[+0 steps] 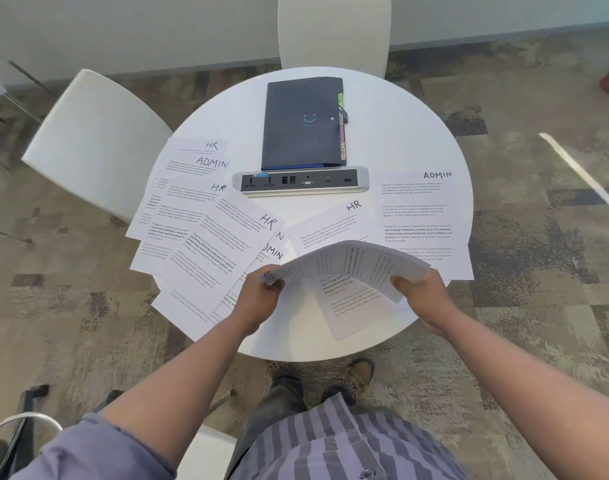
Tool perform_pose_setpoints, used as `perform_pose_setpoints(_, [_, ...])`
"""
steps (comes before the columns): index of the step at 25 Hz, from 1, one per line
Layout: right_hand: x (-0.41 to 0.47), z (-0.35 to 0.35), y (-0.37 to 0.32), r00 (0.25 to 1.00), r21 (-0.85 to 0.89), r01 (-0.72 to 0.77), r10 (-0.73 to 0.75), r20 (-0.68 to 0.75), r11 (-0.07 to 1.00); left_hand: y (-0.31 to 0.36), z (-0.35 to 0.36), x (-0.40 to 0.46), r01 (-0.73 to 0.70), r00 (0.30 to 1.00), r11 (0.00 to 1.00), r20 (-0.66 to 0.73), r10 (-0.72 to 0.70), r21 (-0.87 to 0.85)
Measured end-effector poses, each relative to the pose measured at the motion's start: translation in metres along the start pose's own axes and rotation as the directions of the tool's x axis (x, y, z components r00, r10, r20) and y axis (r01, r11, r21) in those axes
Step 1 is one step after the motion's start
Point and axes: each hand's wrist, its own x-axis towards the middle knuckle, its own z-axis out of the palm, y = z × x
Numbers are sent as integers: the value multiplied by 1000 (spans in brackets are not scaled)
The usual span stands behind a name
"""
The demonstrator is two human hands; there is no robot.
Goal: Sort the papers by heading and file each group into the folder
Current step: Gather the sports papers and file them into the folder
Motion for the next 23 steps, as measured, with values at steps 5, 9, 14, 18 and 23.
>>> perform_pose_setpoints(5, [-2,1,-15,997,11,51,-50,-54,999,20,-7,3,-71,985,991,-165,52,-112])
perform_pose_setpoints(9, [-3,-13,-39,994,-23,105,-104,14,994,69,-33,15,-226,966,973,-141,216,-53])
perform_pose_setpoints(14, [0,-22,-57,999,212,37,-36,-7,976,103,-55,29,-192,968,920,-221,121,-340])
perform_pose_setpoints(18, [4,-13,-59,997,558,-66,77,4,827,108,-43,25,74,997,747,24,-78,-660])
perform_pose_setpoints(23, [6,26,-75,994,685,-91,111,15,723,122,7,22,167,974,676,228,2,-718])
